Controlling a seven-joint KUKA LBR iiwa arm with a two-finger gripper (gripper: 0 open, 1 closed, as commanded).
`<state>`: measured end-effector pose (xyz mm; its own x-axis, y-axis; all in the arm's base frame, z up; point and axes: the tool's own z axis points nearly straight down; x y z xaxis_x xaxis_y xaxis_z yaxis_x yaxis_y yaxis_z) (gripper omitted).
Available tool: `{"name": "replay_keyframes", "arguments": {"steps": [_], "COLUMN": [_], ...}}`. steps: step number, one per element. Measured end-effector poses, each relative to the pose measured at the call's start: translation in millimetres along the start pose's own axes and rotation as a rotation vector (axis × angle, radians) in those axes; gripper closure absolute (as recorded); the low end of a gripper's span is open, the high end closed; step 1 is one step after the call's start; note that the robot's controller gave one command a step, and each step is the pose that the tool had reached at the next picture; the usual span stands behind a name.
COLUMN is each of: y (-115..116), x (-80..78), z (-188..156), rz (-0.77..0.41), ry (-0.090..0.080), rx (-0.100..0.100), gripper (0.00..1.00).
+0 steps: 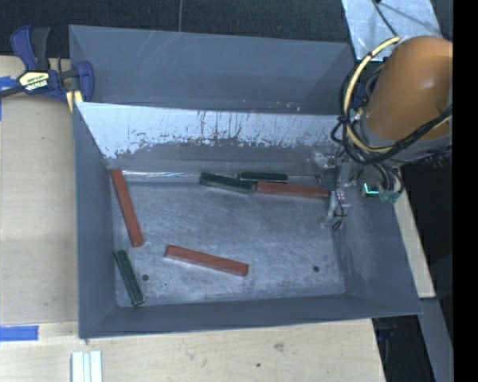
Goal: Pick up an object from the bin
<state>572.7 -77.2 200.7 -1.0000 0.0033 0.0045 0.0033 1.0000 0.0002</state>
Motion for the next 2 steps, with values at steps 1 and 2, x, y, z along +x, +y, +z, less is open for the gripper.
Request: {"name": "replay_keyframes", "arguments": {"steps": [1,2], "y": [-36.4,-36.9], "x": [-53.4,-53.4], "z": [133.5,132.6], "rz": [0.08,0.079], "ry": [-0.003,-0.003], "rx": [0.0,0.001], "gripper": [0.0,0.0]}}
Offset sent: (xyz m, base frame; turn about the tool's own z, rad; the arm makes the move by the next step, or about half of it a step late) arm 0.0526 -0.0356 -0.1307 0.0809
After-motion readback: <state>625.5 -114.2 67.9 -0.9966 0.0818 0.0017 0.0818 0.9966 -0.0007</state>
